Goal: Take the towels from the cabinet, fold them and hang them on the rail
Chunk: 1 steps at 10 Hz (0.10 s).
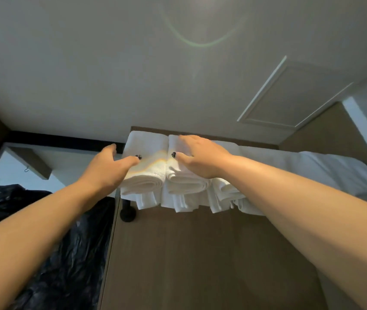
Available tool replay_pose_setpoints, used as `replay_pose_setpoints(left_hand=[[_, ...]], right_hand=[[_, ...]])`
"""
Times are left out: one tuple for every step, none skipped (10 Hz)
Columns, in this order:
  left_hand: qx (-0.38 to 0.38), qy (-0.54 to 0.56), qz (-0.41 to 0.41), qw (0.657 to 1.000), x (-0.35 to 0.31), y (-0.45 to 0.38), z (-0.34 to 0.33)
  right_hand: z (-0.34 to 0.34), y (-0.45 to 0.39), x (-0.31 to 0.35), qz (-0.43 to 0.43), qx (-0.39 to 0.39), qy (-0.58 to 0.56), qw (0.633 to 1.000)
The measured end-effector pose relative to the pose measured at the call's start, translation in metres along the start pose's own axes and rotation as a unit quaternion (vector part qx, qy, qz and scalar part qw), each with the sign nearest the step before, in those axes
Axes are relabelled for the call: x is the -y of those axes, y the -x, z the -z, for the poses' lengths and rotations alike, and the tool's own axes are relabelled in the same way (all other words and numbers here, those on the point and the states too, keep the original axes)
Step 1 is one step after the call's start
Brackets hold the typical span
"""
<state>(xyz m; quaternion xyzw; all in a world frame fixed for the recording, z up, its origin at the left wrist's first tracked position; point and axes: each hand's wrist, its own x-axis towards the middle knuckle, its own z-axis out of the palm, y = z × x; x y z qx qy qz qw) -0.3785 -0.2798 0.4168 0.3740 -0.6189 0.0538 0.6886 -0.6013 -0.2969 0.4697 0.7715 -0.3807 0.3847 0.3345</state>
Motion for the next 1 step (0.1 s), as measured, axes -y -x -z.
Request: replay_pose_setpoints(left_hand=[[-0.005, -0.039, 0.012, 0.999, -0.0246, 0.0231, -0.0016]], right_hand=[[0.0133, 0.0205, -0.0004, -0.001, 0.007, -0.014, 1.000]])
